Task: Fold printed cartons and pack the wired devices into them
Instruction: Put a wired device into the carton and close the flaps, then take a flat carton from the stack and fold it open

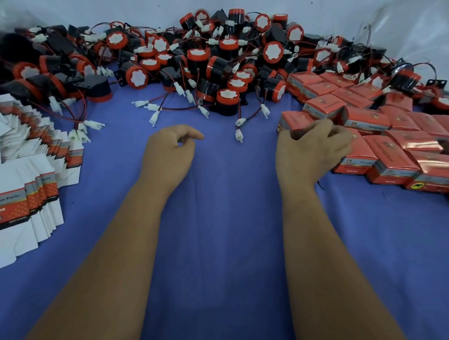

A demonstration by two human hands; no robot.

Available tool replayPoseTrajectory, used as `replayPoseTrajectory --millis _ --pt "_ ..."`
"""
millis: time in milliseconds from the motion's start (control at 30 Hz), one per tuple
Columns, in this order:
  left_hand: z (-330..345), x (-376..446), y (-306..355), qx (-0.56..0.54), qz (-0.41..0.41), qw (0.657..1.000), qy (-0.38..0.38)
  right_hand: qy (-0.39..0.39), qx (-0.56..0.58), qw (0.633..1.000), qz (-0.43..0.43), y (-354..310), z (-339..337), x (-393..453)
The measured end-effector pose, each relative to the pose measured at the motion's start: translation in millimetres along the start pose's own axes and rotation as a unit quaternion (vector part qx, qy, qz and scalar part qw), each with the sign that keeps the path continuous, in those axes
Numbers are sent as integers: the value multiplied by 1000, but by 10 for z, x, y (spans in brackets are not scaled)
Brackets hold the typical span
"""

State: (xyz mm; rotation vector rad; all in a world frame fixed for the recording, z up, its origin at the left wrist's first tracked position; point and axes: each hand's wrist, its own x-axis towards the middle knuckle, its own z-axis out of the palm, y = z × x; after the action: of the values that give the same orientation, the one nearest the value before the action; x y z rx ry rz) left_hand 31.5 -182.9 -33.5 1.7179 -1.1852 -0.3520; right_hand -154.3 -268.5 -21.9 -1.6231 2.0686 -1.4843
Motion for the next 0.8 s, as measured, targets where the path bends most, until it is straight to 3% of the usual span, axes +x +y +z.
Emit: replayPoseTrajectory --millis 100,200,300,467,533,600,667,800 --pt "-9 5 13 32 -13 999 26 4 -36 997 -61 -113 -22 -67" --pt "-82 12 54 173 15 981 88 -99 18 974 -203 -246 13 -223" --pt "-196 5 46 328 -26 929 167 -235 66 914 -325 -392 60 -522" --pt "-580 -30 -48 335 -162 894 251 -334 43 825 -454 -583 135 -848" --pt "-700 -15 -114 308 -248 893 215 -351 25 809 -472 -576 165 -858" --pt "-720 -3 -177 324 -292 891 125 -362 17 816 -449 -563 175 -835" --pt "-674 11 -213 368 -291 881 57 -371 17 829 -418 -566 182 -819" --pt "-618 53 -184 363 -254 895 52 -386 14 827 -408 -567 185 -821"
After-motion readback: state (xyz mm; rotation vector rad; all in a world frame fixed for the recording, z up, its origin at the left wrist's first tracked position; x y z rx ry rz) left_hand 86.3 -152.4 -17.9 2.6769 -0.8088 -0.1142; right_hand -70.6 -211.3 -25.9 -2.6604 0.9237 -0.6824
